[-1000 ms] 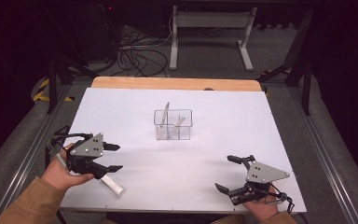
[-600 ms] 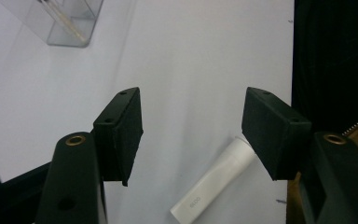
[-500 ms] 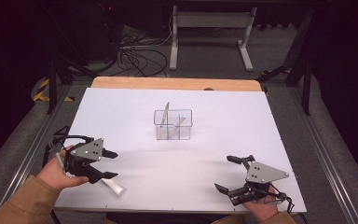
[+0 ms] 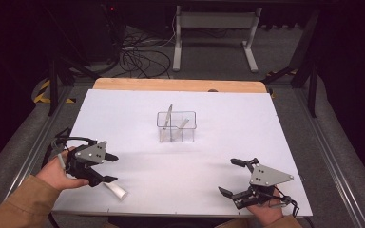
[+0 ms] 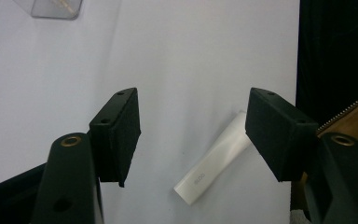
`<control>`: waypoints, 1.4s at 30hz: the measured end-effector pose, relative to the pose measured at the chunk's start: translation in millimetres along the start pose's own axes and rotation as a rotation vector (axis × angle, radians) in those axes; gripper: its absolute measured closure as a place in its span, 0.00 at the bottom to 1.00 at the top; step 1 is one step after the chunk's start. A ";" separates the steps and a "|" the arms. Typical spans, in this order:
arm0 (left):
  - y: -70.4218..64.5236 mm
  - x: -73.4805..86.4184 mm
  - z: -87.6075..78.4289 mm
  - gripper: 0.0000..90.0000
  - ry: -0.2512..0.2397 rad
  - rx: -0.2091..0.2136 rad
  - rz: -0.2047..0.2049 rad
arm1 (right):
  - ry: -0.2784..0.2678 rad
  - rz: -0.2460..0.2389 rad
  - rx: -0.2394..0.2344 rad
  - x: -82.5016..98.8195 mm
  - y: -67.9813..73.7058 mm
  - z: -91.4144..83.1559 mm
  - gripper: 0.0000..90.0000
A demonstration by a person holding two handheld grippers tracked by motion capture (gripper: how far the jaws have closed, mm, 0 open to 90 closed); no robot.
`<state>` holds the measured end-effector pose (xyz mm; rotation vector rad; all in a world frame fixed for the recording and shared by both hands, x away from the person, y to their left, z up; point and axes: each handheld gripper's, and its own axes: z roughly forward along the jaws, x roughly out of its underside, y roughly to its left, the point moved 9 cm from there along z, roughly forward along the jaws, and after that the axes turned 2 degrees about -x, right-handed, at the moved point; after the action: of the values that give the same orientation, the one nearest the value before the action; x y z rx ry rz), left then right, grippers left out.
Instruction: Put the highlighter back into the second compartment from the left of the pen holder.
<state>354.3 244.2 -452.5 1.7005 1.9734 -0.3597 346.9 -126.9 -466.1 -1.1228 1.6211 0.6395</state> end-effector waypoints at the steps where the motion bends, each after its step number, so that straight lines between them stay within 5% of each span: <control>1: -0.2 0.9 0.7 0.41 0.011 -0.001 0.008 | -0.002 0.002 -0.001 -0.2 0.1 -0.2 0.07; 14: -7.2 7.2 13.2 0.46 0.111 0.029 0.082 | -0.001 0.003 0.000 0.0 -0.2 -0.3 0.07; 27: -16.5 15.2 22.9 0.50 0.151 0.123 0.128 | 0.001 0.002 -0.004 0.3 0.2 -0.3 0.07; 42: -21.7 25.5 37.8 0.50 0.215 0.137 0.173 | 0.001 -0.001 -0.003 0.5 0.2 -0.6 0.07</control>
<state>338.5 242.4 -500.5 2.0564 1.9680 -0.2636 346.4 -127.5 -466.4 -1.1263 1.6212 0.6417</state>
